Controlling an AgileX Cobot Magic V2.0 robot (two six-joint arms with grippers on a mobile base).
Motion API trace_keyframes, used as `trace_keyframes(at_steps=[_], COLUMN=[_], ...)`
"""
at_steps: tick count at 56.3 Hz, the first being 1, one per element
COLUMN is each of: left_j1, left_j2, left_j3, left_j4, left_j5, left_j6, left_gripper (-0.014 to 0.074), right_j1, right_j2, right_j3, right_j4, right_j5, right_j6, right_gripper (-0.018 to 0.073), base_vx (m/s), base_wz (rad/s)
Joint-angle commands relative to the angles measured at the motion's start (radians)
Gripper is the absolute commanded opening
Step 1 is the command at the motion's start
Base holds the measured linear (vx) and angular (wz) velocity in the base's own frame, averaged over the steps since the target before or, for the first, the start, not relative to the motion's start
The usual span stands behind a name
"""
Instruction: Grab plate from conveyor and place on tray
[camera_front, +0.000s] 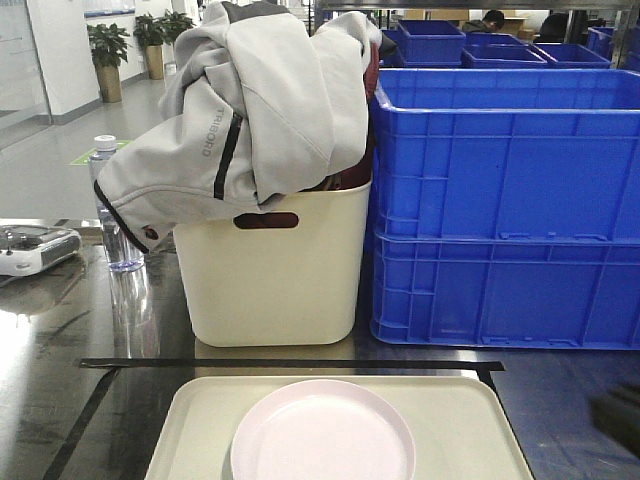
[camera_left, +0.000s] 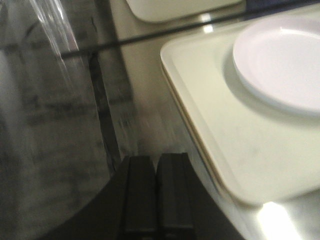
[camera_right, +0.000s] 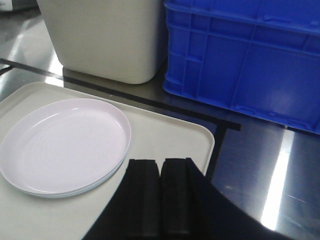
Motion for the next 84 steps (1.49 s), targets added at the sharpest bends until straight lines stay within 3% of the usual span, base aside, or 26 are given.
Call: trace_keyframes(at_steps=[1, 12, 51, 56, 60, 64, 69, 76, 80, 84], left_j1=[-0.005, -0.005, -0.005, -0.002, 0.010, 0.046, 0.101, 0.169, 0.187, 0.188], left_j2=[-0.112, -0.261, -0.270, -0.300, -0.367, -0.448, -0.539, -0.661, -0.647, -0.645], left_j3=[0.075, 0.177, 0.183, 0.228, 0.316, 0.427, 0.551, 0.694, 0.682, 0.683], left_j4=[-0.012, -0.008, -0.012, -0.014, -0.071, -0.121, -0.121, -0.120, -0.069, -0.072], left_j5=[-0.109, -0.140, -0.154, -0.246, -0.396, -0.508, -0.591, -0.651, -0.607, -0.611], left_j6=[-0.036, -0.047, -0.049, 0.038, 0.103, 0.136, 0.144, 0.161, 0.158, 0.153], left_gripper=[0.0000, 0.0000, 0.0001, 0.0003, 0.0003, 0.0003, 0.0003, 0.0003, 0.0003, 0.0003], right_j1=[-0.002, -0.002, -0.001, -0.001, -0.001, -0.001, -0.001, -0.001, -0.001, -0.001], right_j2=[-0.156, -0.395, -0.415, -0.415, -0.415, -0.415, -0.415, -0.415, -0.415, -0.415], right_j3=[0.113, 0.367, 0.389, 0.389, 0.389, 0.389, 0.389, 0.389, 0.389, 0.389], right_j4=[-0.006, 0.005, 0.009, 0.009, 0.009, 0.009, 0.009, 0.009, 0.009, 0.009], right_j5=[-0.186, -0.430, -0.419, -0.419, -0.419, -0.419, -0.419, -0.419, -0.417, -0.417], right_j6=[0.000, 0.011, 0.031, 0.031, 0.031, 0.031, 0.031, 0.031, 0.031, 0.031], right_gripper=[-0.0011, -0.0009, -0.0009, -0.0009, -0.0009, -0.0009, -0.0009, -0.0009, -0.0009, -0.0009], base_vx=[0.00, 0.00, 0.00, 0.00, 0.00, 0.00, 0.00, 0.00, 0.00, 0.00], base_wz=[0.00, 0.00, 0.00, 0.00, 0.00, 0.00, 0.00, 0.00, 0.00, 0.00])
